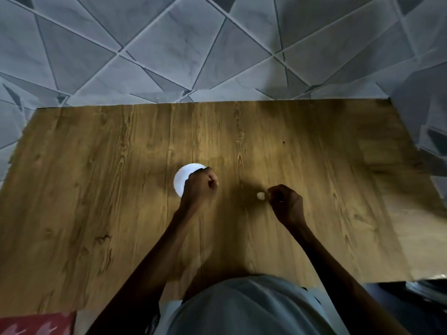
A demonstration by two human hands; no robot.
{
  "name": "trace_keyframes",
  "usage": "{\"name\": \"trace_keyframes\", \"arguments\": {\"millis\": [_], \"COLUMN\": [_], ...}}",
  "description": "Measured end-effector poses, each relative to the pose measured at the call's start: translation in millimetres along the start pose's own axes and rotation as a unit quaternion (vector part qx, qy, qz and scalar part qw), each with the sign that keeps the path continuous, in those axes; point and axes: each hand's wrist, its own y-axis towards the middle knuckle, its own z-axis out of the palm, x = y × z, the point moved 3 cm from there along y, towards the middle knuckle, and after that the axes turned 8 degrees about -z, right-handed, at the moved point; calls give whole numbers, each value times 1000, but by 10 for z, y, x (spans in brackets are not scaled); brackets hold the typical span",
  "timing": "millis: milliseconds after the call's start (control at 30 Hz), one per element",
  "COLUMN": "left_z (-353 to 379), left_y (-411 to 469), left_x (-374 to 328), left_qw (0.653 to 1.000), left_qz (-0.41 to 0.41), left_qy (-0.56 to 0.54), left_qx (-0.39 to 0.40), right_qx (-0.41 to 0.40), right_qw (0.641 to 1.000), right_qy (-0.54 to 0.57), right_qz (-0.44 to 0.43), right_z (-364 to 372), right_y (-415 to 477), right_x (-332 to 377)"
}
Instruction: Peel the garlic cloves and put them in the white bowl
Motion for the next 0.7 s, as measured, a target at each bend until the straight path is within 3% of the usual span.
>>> {"name": "trace_keyframes", "arguments": {"millis": [133,267,367,567,700], "left_z": [411,1015,1222,1300,1316], "left_y": [-255,-271,-214,-195,-215], "left_x": [-278,-174,-117,-108,3], "left_qw": [994,978,972,963,917], "left_qz": [36,-64,-133,-168,-231], "left_qy": [-54,-86,-97,-154,-279], "left_qx": [93,178,170,141,167], "right_qx": [64,99,109,103,116], "right_qw": [989,980,980,986,983], "right_qy": [-69,-95,-77,2,47], "right_qz": [-112,-141,-146,-130,-131], "right_z": [57,179,184,143,124], "right_y": [48,103,139,163,184], "right_x": [-123,-127,-81,-103,-149]}}
